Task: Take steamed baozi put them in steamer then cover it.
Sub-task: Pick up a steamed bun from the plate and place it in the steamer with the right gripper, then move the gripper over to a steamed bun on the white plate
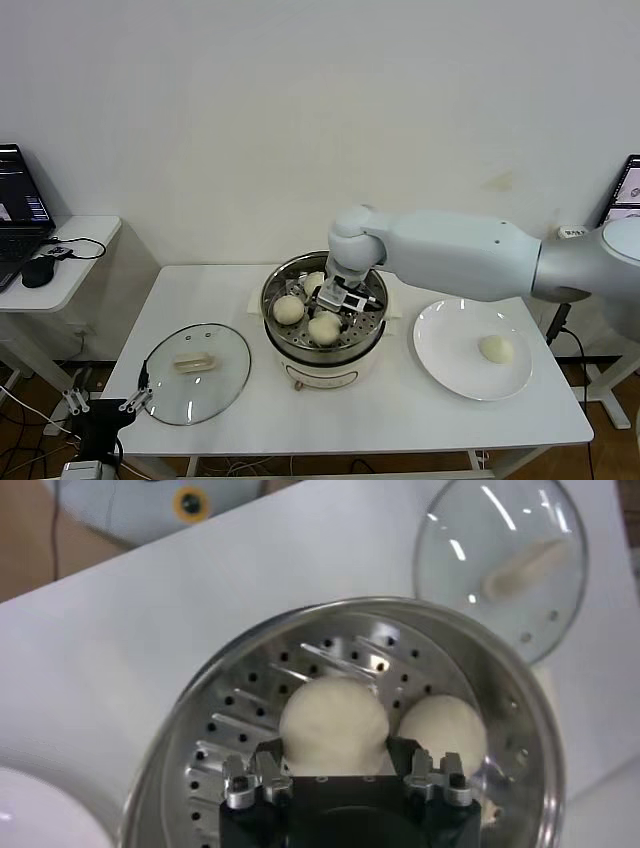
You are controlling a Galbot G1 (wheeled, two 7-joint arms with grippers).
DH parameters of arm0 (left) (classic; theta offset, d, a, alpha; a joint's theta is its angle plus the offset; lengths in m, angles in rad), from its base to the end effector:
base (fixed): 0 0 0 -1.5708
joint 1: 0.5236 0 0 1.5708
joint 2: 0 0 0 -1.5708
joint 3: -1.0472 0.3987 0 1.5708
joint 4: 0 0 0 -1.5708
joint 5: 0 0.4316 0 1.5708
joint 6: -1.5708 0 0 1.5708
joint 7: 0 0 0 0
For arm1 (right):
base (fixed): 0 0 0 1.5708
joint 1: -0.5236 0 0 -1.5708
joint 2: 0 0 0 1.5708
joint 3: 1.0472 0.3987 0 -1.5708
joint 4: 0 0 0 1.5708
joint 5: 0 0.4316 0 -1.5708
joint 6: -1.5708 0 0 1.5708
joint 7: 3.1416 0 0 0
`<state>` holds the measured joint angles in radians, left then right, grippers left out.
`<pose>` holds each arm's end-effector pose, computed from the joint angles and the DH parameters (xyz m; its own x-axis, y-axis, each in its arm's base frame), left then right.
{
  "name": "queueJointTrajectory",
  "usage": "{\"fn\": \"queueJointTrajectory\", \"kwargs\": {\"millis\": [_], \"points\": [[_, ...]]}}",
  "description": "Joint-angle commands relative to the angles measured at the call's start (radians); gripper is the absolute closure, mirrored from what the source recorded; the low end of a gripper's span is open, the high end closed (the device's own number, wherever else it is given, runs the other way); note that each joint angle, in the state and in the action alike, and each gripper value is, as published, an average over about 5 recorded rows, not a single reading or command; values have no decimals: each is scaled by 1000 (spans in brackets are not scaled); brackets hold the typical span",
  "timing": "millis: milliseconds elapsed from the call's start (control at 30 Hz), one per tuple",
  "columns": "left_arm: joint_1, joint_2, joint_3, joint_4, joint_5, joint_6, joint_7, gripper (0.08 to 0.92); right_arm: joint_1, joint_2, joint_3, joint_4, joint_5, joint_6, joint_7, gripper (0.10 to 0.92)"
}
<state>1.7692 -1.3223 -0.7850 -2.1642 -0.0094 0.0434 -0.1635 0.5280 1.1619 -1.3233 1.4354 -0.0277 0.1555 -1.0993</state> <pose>0.1736 0.1283 -0.3258 -0.9694 -0.2364 0.0665 -0.1983 0.9132 0.3559 0.5834 0.1958 -0.1140 -0.0941 -0.1686 0.9812 -0.3615 -0.9125 -0.1915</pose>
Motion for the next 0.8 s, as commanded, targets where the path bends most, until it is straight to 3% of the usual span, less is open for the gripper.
{"fn": "queueJointTrajectory", "kwargs": {"millis": [33, 267, 533, 800], "points": [[-2, -1, 4, 1, 2, 1, 0, 177, -2, -6, -13, 11, -19, 27, -23, 353], [-3, 0, 5, -3, 3, 1, 0, 177, 3, -30, 26, -8, -29, 29, 3, 215], [-9, 21, -21, -8, -2, 1, 3, 177, 38, -144, 178, -10, 25, -182, -19, 203], [-21, 35, -13, -7, -2, 3, 6, 177, 34, -362, 244, 32, 93, -389, -31, 203]]}}
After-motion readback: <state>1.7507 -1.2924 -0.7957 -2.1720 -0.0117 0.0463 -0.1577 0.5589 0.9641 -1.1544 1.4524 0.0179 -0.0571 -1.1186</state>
